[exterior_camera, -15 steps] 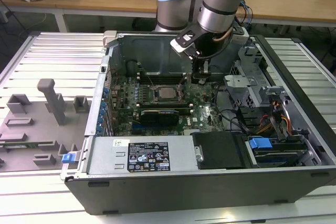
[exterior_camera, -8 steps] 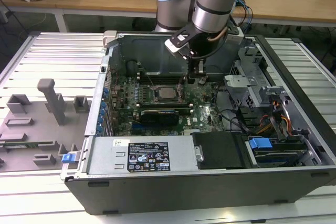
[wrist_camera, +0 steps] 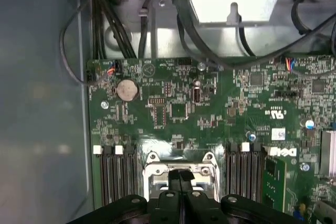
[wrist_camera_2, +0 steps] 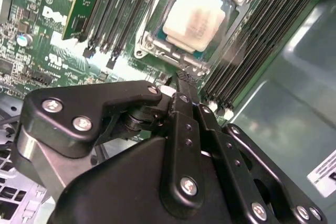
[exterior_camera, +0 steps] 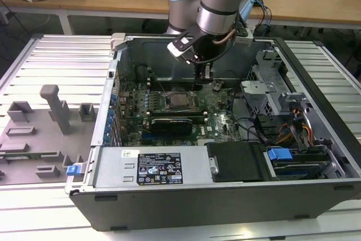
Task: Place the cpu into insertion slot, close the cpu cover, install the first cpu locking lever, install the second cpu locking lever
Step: 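Close the cpu cover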
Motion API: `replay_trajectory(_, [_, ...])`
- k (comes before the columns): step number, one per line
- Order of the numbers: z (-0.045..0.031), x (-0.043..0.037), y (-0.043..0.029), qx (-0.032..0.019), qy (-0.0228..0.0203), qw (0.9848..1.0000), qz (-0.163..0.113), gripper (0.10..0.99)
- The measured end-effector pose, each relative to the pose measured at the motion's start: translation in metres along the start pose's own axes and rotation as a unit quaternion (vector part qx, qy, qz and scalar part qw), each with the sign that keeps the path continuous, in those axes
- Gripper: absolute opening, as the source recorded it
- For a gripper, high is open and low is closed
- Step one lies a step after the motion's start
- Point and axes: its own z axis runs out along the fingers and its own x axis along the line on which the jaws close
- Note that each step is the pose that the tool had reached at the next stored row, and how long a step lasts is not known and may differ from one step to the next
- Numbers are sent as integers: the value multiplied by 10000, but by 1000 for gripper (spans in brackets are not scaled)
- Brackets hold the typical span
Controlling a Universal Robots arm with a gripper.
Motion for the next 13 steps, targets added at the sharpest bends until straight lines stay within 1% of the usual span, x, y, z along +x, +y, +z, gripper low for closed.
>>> replay_trajectory(1, [1,0,-13,-4,1,10000,-1,106])
replay_trajectory(3, [4,-1,-62,-25,1,10000,-2,106])
replay_trajectory(4, [7,-2,-98,-63,1,10000,-3,106])
replay_trajectory(6, [16,-4,-143,-157,5,9999,-7,106])
replay_trajectory(10, [34,-7,-217,-384,10,9993,-17,106])
replay_trajectory(11, [39,-8,-247,-462,11,9989,-21,106])
replay_trajectory(12, [41,-8,-267,-509,12,9987,-23,106])
replay_trajectory(13, [43,-9,-285,-545,13,9985,-24,106])
